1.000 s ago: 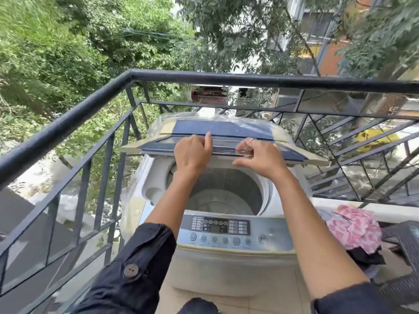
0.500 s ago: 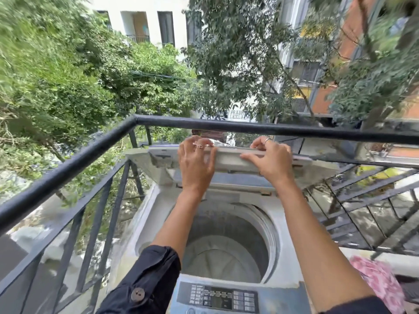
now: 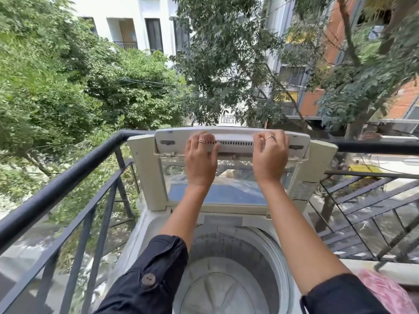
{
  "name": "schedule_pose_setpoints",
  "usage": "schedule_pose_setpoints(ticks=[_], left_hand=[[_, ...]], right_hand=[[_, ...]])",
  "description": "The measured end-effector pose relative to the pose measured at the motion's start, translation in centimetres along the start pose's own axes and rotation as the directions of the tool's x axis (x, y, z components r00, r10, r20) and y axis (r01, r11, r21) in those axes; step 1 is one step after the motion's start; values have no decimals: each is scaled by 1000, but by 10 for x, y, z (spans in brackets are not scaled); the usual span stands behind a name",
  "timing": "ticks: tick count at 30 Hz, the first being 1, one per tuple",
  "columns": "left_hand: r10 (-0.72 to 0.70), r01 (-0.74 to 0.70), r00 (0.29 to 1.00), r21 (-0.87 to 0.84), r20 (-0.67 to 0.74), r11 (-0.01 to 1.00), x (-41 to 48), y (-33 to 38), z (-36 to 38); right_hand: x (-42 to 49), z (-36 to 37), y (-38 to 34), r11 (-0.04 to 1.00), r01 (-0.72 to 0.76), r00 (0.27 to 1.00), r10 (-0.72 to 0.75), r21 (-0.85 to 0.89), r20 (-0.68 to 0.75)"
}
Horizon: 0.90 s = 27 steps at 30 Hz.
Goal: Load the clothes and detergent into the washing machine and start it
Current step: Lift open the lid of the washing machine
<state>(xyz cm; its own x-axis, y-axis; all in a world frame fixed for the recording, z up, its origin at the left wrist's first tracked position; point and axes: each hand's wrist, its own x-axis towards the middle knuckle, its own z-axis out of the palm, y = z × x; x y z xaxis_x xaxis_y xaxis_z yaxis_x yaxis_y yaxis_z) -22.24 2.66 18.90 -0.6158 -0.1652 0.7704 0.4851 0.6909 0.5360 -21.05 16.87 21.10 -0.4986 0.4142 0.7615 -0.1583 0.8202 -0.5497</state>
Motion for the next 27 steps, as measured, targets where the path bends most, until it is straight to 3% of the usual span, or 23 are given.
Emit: schedule_pose_setpoints(ticks=[4,18,22,27], left_hand=[[-77,86,988,-63,137,994,23,-11,20],[-163,166,980,-14,113,986,58,-21,46],[-220,215,975,134,24,967,53,-19,47],[-201,201,980,-65,9,977,38,-8,42]], right_hand=[[5,22,7,999,45,994,-44,-7,96],[22,61,14,1000,-6,992,7,-6,128],[20,54,12,1000,-1,993,-1,16,116],[11,43,16,999,-10,993,7,30,118]])
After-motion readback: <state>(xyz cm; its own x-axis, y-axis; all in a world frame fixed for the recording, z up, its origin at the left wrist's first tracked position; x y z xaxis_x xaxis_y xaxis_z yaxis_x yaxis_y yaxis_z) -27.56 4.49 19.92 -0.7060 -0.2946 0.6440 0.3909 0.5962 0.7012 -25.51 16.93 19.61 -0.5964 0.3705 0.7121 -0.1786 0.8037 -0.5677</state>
